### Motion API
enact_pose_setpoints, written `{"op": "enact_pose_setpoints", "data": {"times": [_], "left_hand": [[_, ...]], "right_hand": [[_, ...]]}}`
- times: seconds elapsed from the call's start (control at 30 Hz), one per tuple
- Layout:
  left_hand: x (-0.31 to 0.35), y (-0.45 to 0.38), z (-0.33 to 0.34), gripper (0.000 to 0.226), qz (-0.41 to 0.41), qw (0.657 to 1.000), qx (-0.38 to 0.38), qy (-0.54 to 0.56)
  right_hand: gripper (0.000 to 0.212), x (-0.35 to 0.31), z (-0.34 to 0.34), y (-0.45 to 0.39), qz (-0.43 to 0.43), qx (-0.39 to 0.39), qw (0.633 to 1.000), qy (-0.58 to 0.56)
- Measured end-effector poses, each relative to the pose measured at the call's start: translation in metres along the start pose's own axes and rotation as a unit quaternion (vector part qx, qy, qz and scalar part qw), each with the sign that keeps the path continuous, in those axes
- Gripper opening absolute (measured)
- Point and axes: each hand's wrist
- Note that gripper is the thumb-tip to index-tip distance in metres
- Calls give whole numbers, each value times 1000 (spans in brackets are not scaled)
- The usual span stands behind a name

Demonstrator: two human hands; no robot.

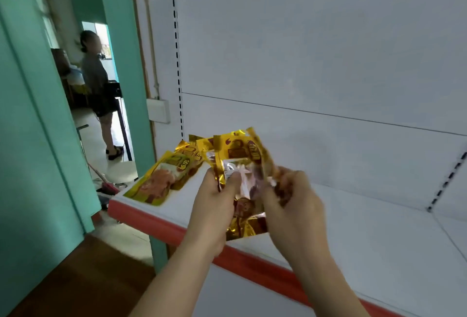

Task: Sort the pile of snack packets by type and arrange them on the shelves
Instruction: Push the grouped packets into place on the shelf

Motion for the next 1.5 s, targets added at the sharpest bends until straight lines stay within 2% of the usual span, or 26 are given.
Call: {"op": "enact_pose_setpoints", "data": {"times": [0.07,0.17,0.23,0.27,0.33,0.43,0.53,0.6,0.7,0.8,0.9,1.07,1.13,1.23,1.27,1.3,1.37,1.43,1.5], "left_hand": [[5,-14,4,18,-12,1000,-15,13],[13,-37,-2,23,-17,1000,-16,19],[15,-51,-9,23,-25,999,-21,12],[15,-55,-10,23,-29,999,-26,7],[15,-65,-14,21,-32,999,-31,-4],[23,-87,-31,17,-20,1000,17,0],[38,-111,-61,15,-46,997,44,47],[47,-125,-81,15,-66,995,50,62],[55,-143,-107,19,-91,994,46,34],[54,-157,-125,17,-114,993,28,0],[50,-167,-137,18,-137,990,-5,-17],[38,-175,-141,19,-135,989,-52,-40],[35,-176,-139,16,-117,990,-65,-51],[34,-175,-136,19,-81,990,-88,-79],[35,-174,-134,23,-70,990,-89,-87],[34,-174,-132,27,-59,990,-87,-96],[33,-172,-125,21,-48,990,-79,-110],[31,-168,-119,6,-50,991,-70,-106],[30,-166,-114,16,-38,992,-53,-111]], "right_hand": [[33,6,23,-4,-44,-69,997,-2],[21,26,35,-21,-60,-51,997,-21],[38,37,36,-37,-24,-72,997,-22],[50,40,37,-42,12,-97,994,-46],[63,39,41,-51,71,-119,986,-88],[61,43,45,-66,54,-43,997,-19],[48,57,56,-85,108,6,994,30],[46,63,75,-92,133,-29,990,47],[49,61,120,-96,104,-127,981,98],[38,67,165,-97,83,-226,939,244],[43,74,182,-97,87,-252,882,388],[52,84,175,-100,145,-290,865,383],[58,73,169,-101,158,-233,891,356],[44,32,159,-97,154,-34,964,213],[48,13,157,-94,175,-18,973,147],[50,0,157,-89,199,-35,976,84],[39,-16,160,-76,217,-71,974,15],[26,-15,158,-67,212,-14,977,14],[24,-11,148,-66,201,88,975,39]]}}
Point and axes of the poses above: each hand's wrist, its own y-axis away from the middle knuckle, its own z-axis out of the palm, x = y × z, and after that the axes turned 13 degrees about -z, right-handed
